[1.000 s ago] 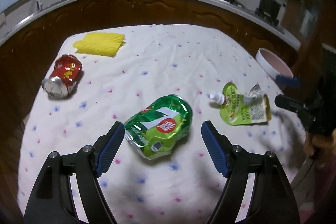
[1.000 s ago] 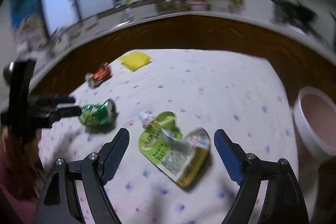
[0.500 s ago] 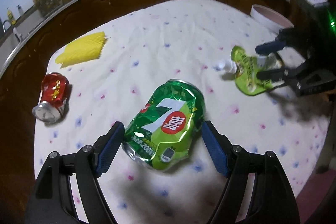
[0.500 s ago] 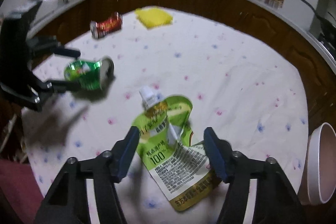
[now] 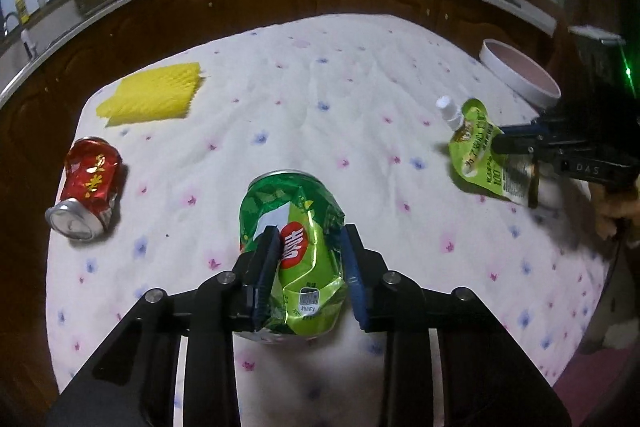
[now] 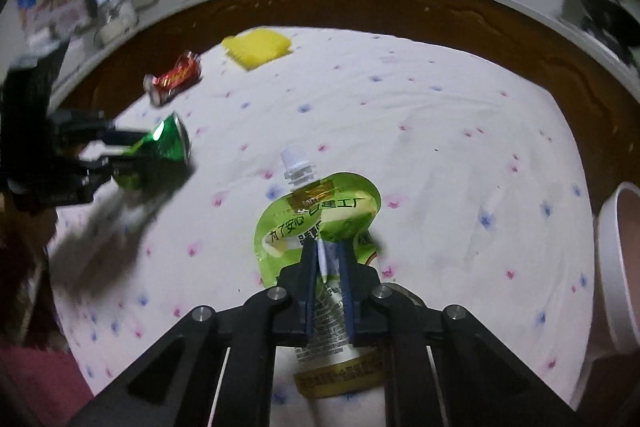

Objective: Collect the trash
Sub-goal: 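Lift and carry the green can and green pouch over the bin, then open both tools above the bin to drop can and pouch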

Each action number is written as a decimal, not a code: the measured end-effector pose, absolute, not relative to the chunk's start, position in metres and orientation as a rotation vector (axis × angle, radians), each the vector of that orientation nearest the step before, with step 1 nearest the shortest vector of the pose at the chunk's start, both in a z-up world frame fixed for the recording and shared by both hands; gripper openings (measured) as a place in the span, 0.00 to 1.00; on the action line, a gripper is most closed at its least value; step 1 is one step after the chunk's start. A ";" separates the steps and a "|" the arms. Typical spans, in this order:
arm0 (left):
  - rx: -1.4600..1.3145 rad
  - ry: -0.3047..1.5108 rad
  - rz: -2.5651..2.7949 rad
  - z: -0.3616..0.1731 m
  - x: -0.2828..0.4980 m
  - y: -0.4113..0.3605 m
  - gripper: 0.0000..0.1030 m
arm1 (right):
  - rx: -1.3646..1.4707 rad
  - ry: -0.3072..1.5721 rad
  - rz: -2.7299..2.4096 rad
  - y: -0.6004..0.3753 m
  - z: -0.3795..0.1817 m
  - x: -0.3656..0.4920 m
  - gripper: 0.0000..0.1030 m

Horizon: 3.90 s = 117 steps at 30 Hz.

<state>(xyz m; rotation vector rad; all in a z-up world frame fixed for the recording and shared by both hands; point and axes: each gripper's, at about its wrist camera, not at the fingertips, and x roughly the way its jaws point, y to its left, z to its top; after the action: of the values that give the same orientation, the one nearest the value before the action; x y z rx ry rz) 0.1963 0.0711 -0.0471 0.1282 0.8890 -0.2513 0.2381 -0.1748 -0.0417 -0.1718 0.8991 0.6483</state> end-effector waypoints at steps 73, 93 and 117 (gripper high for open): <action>-0.021 0.754 -0.518 0.020 0.241 -0.139 0.32 | 0.300 0.647 0.297 -0.378 0.023 0.191 0.09; 0.005 0.767 -0.599 0.022 0.278 -0.212 0.32 | 0.375 0.588 0.141 -0.459 0.030 0.203 0.09; 0.034 0.801 -0.646 0.013 0.357 -0.310 0.32 | 0.430 0.606 0.070 -0.495 0.012 0.274 0.09</action>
<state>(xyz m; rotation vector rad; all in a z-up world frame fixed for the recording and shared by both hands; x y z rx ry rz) 0.3565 -0.3101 0.0130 0.0343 0.8010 -0.6465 0.2742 -0.4945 0.0119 0.4297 0.6065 0.0699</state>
